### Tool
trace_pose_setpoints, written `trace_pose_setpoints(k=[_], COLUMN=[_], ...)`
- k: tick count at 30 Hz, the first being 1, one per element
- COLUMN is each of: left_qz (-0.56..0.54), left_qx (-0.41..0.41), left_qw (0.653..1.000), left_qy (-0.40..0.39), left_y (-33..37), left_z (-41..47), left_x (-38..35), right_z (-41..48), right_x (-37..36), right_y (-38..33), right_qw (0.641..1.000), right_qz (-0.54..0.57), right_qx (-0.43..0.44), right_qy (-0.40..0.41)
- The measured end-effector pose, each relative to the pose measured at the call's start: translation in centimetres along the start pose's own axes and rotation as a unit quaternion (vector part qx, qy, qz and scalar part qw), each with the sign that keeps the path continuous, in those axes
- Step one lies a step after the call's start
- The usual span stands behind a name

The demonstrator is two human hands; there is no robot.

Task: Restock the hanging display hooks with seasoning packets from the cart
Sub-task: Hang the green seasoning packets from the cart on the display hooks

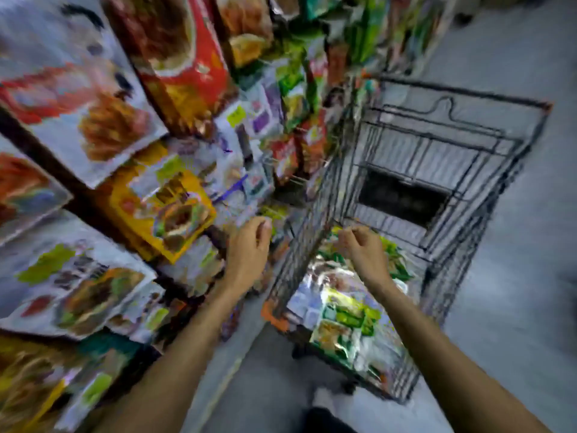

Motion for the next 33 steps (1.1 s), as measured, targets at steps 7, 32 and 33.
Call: trace_pose_setpoints(k=[7,32,33], left_qz=[-0.018,0.117,0.105], left_qx=[0.126,0.403,0.394], left_qw=[0.971,0.849,0.856], left_qy=[-0.203,-0.321,-0.317], left_y=[-8.6,-24.9,-25.2], left_z=[-2.1,-9.8,-9.3], left_x=[-14.5,-27.2,-26.9], right_z=[0.7,-4.1,-4.1], right_x=[-0.7,-12.3,-12.2], right_y=[16.2,34.6,34.7], right_qw=[0.981,0.873,0.872], right_qz=[-0.051,-0.056,-0.052], right_qx=[-0.183,-0.485,-0.486], right_qy=[0.034,-0.019,-0.008])
Point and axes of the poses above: each hand's wrist, its own z-axis towards the middle knuckle, its own x-axis out of the back of the hand, y = z × x, the point moved 4 cm from there along z, towards the middle knuckle, and after that the axes turned 15 degrees about -z, right-handed, at the moved point
